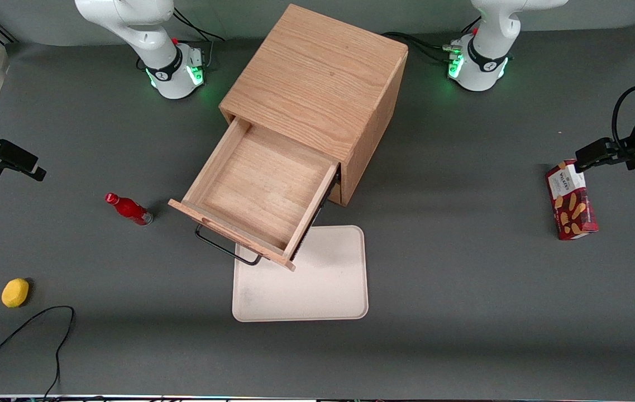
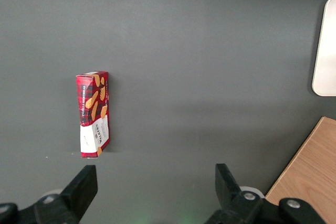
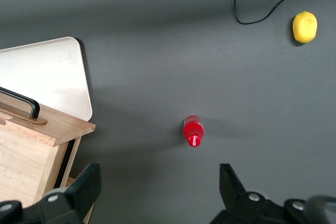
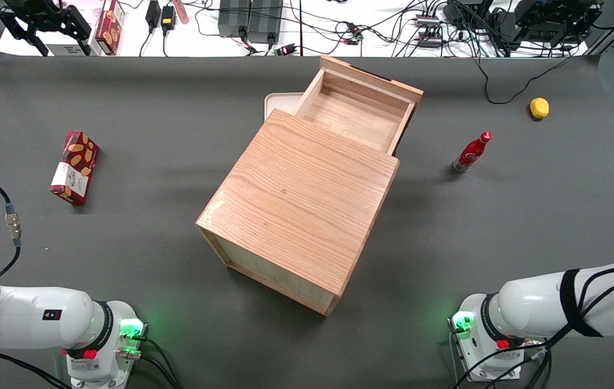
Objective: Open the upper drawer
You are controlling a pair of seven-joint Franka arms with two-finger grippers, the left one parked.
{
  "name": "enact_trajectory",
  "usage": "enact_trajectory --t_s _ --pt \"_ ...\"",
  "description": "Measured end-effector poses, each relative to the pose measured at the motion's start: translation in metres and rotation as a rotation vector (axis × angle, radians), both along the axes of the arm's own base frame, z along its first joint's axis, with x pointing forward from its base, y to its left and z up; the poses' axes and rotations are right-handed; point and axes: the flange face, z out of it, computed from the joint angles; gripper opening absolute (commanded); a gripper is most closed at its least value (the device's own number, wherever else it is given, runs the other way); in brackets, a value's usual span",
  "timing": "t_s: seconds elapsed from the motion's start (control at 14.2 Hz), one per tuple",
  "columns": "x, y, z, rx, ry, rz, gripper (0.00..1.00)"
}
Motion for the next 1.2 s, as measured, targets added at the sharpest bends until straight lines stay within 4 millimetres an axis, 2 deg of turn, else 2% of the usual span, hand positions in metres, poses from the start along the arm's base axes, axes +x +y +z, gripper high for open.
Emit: enact_trajectory --t_s 0.35,0.77,1.2 --pt "-0.0001 -0.0035 0.0023 -0.001 -0.005 -0.003 1.00" --pt "0.0004 0.0059 0.0029 -0.002 -0.006 0.021 1.00" --pt "-0.0007 0.0044 0.0002 -0.039 0.012 0.047 1.00"
